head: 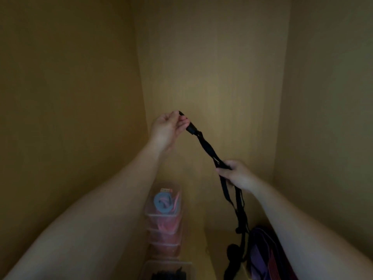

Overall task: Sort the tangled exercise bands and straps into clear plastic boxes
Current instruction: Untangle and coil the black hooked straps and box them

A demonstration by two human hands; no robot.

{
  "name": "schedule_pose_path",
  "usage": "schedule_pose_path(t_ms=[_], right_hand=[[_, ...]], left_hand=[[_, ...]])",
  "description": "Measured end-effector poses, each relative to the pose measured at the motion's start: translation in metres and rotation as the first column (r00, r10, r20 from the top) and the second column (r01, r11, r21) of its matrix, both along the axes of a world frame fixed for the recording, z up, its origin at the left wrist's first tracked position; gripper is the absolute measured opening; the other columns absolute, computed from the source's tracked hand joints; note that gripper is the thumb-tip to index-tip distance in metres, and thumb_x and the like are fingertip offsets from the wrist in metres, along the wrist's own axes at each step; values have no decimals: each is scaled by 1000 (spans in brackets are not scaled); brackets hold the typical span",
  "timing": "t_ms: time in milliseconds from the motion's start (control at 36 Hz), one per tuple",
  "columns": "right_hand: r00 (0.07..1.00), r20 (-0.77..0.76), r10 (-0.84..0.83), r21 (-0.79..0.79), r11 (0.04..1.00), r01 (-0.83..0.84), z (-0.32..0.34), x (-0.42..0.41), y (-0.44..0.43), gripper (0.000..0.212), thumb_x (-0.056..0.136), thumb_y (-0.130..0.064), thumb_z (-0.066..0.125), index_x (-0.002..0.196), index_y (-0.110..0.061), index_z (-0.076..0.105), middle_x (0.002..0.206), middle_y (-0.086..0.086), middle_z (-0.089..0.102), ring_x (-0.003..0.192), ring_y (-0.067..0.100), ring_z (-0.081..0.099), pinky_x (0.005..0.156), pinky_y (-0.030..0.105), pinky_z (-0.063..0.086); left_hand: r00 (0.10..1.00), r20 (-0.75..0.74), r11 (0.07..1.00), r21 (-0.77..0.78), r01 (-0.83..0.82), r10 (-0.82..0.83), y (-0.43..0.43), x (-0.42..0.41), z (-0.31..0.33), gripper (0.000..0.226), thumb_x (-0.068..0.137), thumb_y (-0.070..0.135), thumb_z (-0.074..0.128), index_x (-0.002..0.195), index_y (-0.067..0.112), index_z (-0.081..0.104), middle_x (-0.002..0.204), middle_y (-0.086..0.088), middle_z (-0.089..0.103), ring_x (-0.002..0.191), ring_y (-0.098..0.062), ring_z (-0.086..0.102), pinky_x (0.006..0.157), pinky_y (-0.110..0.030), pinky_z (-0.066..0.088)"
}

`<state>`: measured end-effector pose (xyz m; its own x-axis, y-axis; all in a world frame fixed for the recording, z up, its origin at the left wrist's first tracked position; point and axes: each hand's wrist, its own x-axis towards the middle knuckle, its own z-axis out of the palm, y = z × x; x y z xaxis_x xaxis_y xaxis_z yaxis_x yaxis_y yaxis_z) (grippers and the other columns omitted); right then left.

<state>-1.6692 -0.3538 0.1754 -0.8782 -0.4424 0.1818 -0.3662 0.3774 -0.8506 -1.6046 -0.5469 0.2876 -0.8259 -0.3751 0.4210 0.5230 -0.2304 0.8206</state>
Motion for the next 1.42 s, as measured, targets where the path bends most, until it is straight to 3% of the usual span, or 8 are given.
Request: schedule_pose_path(t_ms=[250,417,806,889,1056,1195,1333,1417], right_hand=[[986,156,56,-155,987,-31,-17,-13,18,13,90,-5,62,103,-9,63,84,10,66,74,22,64,78,36,55],[994,107,-8,95,995,-3,-15,-20,31,14,79,-21,77,82,-12,66,71,3,62,67,17,59,71,31,47],[987,160,7,-10,1000,-6,-20,-18,8,21,78,-16,78,96,-14,69,89,5,72,87,20,67,77,26,50],[989,146,-30,-226,972,62,-12,-17,2,14,80,-12,75,91,-14,66,84,4,67,77,19,61,70,31,49],[986,120,114,-46,993,-110,12,-10,2,36,75,-14,79,106,-22,64,109,0,67,102,22,63,92,40,50],[966,210,150,591,768,-247,20,-8,3,57,68,-33,85,118,-18,63,119,1,64,109,18,59,100,36,48],[948,247,200,542,782,-307,13,0,-6,81,74,-25,82,143,-18,40,140,-3,43,130,20,42,108,33,38],[910,284,302,203,909,-365,12,9,-13,67,76,-26,78,135,-14,49,137,4,53,124,20,49,109,35,37]], left_hand=[[951,82,922,-283,-263,297,-18,-15,3,19,100,26,49,85,16,55,87,0,59,85,-15,59,81,-27,49],[989,6,989,-14,-149,149,-24,-10,6,17,106,18,32,94,14,44,101,-10,63,91,-23,65,77,-34,56],[991,-19,981,-138,-137,136,-7,-9,5,18,105,19,36,91,12,45,76,-5,53,60,-15,53,60,-29,49],[991,-7,961,-243,-134,136,-3,-8,-4,18,104,19,38,88,12,43,74,-4,52,57,-15,50,58,-30,46],[974,68,823,-549,-144,215,0,-6,-42,23,103,22,40,80,17,41,70,-5,47,59,-18,43,64,-35,37],[990,66,926,-366,-90,122,6,-1,-48,16,104,10,34,90,7,42,73,-7,51,60,-16,46,62,-30,40],[992,51,975,-187,124,-116,21,3,-48,17,103,1,33,97,10,46,73,-9,56,60,-15,56,67,-31,51],[986,39,972,-164,168,-164,28,4,-50,18,103,1,33,93,10,46,83,-13,64,63,-16,63,75,-32,56]])
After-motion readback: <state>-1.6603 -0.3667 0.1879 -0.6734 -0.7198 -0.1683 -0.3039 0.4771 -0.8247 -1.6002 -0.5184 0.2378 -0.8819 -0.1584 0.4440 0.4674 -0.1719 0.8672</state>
